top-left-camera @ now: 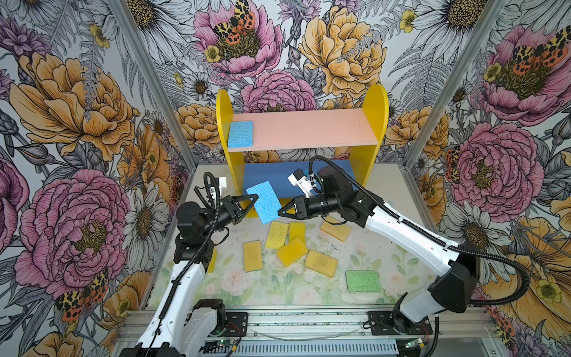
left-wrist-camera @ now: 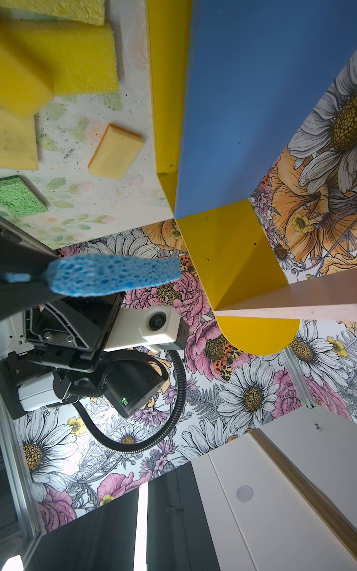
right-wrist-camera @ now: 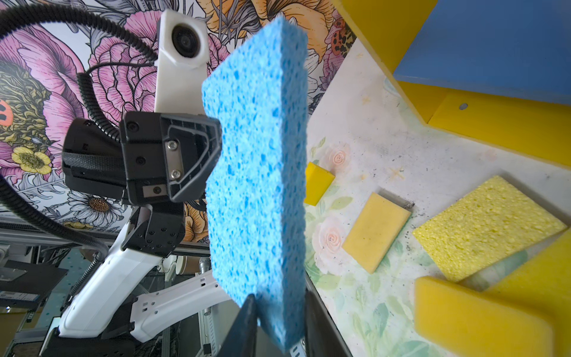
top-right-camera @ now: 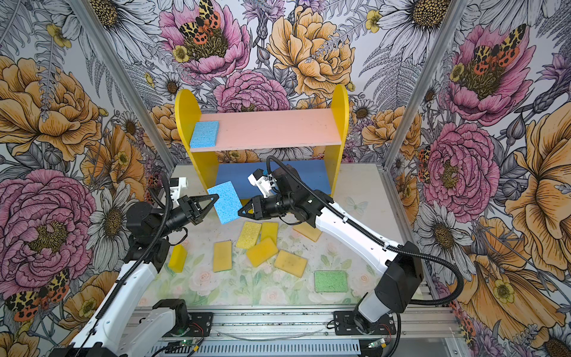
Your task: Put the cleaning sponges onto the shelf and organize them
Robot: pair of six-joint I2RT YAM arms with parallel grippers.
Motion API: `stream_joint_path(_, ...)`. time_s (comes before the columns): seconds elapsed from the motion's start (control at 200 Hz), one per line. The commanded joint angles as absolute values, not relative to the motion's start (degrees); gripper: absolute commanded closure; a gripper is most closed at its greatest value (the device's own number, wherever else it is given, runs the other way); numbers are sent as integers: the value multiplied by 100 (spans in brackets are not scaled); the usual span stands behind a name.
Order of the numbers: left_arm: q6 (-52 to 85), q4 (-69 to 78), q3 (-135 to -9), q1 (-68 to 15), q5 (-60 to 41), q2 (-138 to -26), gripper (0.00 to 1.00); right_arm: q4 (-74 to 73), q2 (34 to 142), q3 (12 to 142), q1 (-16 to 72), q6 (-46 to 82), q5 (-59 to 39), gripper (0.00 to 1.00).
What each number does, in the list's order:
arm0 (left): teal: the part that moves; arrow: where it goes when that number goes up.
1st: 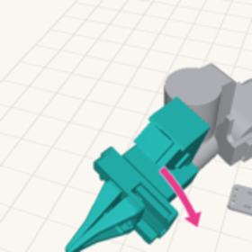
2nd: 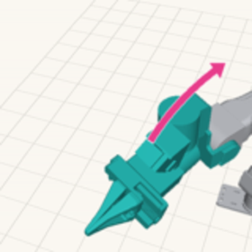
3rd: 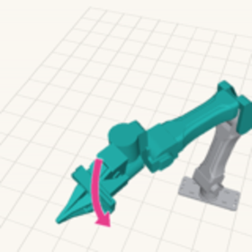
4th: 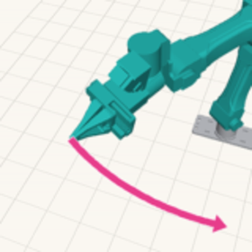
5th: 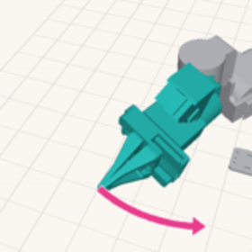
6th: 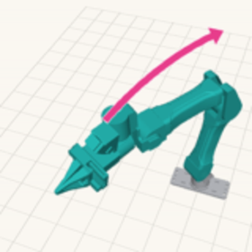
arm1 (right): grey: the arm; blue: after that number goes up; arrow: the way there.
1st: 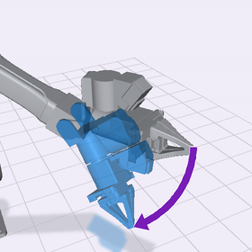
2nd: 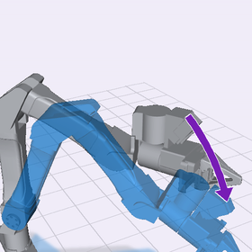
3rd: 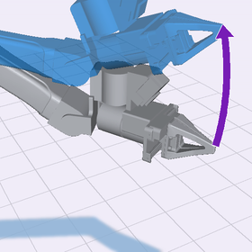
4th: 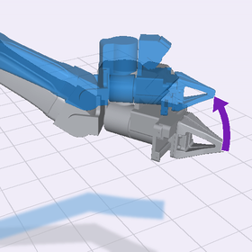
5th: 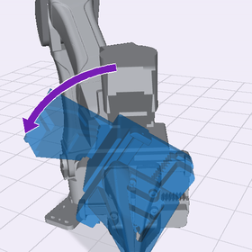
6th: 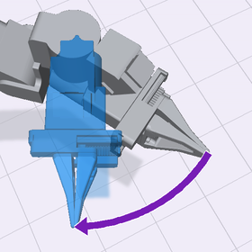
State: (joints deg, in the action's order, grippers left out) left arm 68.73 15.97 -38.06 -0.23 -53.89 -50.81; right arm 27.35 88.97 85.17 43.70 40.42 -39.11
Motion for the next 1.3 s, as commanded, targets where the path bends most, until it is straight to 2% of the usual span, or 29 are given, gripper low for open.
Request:
stream_joint_path(0.0,6893,1767,-3948,30,-5551,-5124,100,2567,8943,8549,4434,4069,-3959,82)
stream_joint_path(0.145,6896,1758,-3989,45,-5586,-5124,100,2558,8842,8550,4431,4094,-3826,100)
stream_joint_path(0.19,6891,1718,-4008,61,-5594,-5107,100,2558,8804,8570,4441,4096,-3751,100)
stream_joint_path(0.23,6869,1673,-4010,86,-5577,-5069,87,2560,8761,8582,4440,4099,-3668,100)
stream_joint_path(0.34,6759,1406,-4089,228,-5547,-4875,43,2573,8692,8710,4438,4110,-3444,100)
stream_joint_path(0.4,6520,974,-4197,401,-5455,-4620,19,2586,8688,8832,4406,4155,-3308,100)
stream_joint_path(0.45,6178,388,-4334,549,-5316,-4345,2,2586,8708,8966,4364,4206,-3208,100)
stream_joint_path(0.56,5074,-1277,-4746,619,-4863,-4030,1,2597,8803,9368,4226,4268,-3052,100)
stream_joint_path(0.8,4223,-2542,-4705,653,-4060,-3734,1,2840,9474,10969,4118,4380,-2754,100)
stream_joint_path(1.025,3721,-3268,-4729,591,-3727,-3660,1,3675,10658,12952,3880,4525,-2006,100)
stream_joint_path(1.296,3378,-3628,-4847,519,-3634,-3678,1,3888,12028,14827,3710,4802,-1741,100)
